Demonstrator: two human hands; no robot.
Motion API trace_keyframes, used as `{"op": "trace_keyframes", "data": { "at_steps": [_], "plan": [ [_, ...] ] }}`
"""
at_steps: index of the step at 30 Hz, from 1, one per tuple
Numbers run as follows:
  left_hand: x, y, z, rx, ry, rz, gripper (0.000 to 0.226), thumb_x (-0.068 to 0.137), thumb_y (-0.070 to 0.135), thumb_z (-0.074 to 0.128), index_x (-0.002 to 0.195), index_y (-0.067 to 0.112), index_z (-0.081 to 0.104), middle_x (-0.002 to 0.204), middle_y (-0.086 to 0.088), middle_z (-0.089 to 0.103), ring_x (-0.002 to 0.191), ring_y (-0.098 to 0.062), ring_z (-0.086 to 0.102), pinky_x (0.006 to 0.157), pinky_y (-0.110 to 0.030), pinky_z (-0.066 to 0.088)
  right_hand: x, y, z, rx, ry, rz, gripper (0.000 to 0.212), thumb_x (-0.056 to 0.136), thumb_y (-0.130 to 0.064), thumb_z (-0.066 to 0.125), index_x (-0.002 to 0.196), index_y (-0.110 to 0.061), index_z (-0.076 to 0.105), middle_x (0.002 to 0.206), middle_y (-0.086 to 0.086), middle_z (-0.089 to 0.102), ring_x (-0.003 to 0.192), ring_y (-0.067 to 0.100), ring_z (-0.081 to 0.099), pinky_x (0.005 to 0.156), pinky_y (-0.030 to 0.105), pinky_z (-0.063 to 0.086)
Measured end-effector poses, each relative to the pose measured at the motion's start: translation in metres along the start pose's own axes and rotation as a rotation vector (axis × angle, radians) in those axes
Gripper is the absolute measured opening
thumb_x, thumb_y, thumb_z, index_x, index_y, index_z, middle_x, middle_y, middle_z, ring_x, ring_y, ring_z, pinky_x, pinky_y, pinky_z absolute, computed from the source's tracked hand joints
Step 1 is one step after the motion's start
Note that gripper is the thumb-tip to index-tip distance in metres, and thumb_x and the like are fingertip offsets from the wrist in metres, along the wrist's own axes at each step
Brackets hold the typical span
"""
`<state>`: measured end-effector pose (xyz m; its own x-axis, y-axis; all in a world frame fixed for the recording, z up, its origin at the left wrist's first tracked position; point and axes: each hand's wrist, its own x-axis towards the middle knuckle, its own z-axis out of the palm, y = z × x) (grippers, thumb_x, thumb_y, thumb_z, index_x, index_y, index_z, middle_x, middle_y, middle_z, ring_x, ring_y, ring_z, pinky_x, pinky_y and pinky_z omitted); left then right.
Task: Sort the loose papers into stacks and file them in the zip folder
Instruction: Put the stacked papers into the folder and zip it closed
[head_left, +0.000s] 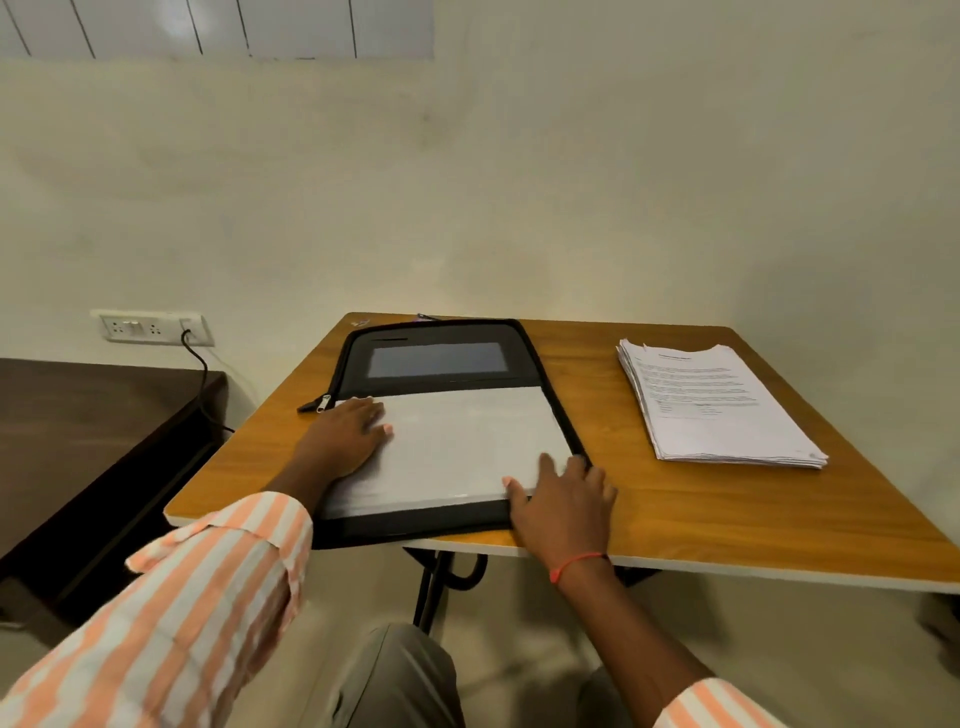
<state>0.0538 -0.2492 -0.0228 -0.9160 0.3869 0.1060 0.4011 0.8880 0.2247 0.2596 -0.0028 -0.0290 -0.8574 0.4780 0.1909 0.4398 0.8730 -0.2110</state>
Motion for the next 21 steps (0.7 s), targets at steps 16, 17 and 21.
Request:
{"op": "trace_keyframes", "data": {
  "at_steps": [16,17,21],
  "plan": [
    [0.003,0.18,0.034,-0.396,0.025,0.235,0.05,0.093,0.063,0.057,0.131,0.032,0.062,0.141,0.009,0.057,0.127,-0.013,0.053,0.102,-0.029,0.04,0.099,0.044,-0.027,1.08,-0.238,0.033,0.027,0.095,-0.036,0.066,0.078,-0.015,0.069,0.066,-0.008,0.058,0.067,0.011,0.051,0.06,0.023,0.042],
    [0.001,0.181,0.037,-0.428,0.04,0.231,0.049,0.093,0.064,0.056,0.131,0.033,0.062,0.14,0.01,0.058,0.125,-0.012,0.054,0.099,-0.027,0.039,0.098,0.046,-0.025,1.117,-0.224,-0.001,0.024,0.099,-0.033,0.061,0.087,-0.016,0.073,0.071,-0.011,0.063,0.069,0.008,0.054,0.061,0.02,0.042],
    [-0.008,0.185,0.047,-0.557,0.065,0.22,0.058,0.089,0.076,0.047,0.135,0.04,0.054,0.14,0.014,0.057,0.123,-0.008,0.053,0.103,-0.03,0.042,0.095,0.056,-0.004,1.138,-0.197,-0.119,0.028,0.104,-0.02,0.05,0.11,-0.022,0.077,0.109,-0.006,0.067,0.1,0.001,0.06,0.082,0.017,0.045]
  ]
}}
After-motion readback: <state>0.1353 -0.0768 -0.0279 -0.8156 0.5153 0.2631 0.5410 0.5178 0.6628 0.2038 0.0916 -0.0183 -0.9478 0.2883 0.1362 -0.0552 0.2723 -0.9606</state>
